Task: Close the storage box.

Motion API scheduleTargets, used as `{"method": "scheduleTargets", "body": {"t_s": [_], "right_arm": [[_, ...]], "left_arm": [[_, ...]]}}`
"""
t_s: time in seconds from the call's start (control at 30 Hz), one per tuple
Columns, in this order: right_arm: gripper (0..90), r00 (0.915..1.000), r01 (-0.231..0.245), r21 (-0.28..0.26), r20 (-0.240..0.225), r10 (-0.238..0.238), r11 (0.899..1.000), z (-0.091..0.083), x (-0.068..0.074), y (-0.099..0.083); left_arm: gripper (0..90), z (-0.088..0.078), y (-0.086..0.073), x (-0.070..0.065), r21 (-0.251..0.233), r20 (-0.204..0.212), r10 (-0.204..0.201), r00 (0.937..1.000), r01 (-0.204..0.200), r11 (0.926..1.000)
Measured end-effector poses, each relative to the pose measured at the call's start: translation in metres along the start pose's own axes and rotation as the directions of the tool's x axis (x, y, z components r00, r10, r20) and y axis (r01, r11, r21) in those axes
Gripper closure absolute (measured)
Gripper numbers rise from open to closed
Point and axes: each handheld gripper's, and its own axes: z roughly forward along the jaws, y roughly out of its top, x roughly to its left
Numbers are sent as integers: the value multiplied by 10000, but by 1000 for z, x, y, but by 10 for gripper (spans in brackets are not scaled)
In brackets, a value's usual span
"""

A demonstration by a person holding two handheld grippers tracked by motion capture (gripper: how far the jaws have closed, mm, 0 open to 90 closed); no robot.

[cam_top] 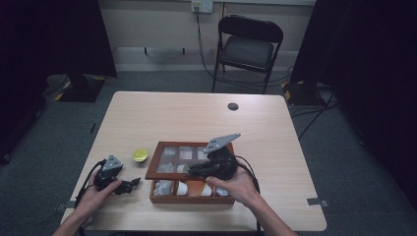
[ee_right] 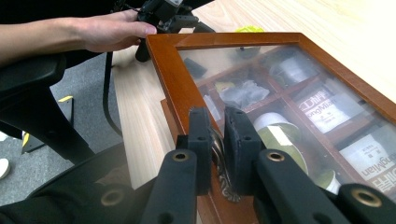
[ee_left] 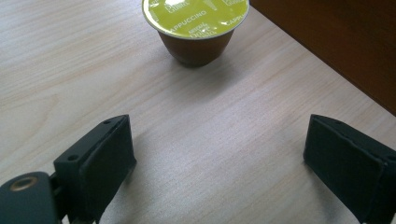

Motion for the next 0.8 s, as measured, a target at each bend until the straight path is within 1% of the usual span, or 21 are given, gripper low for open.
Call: {"method": "scheduleTargets", "body": {"t_s": [0.2,0.27,0.47,0.8], "right_arm": [[816,10000,54,250,-41,-53,9997,6,2,-7],[816,9999,152,360,3,-152,9992,8,3,-9],[816,9997,228,465,14,-229,9987,11,5,-13],[817,9995,300,763,-109,-292,9966,18,5,-21]], "left_arm": [[77,0,0,1,8,62,49,10000,-50,10000],[77,0,0,1,4,71,34,10000,-34,10000],[77,0,0,1,7,60,49,10000,-49,10000],[77,0,0,1,7,55,49,10000,-49,10000]]}}
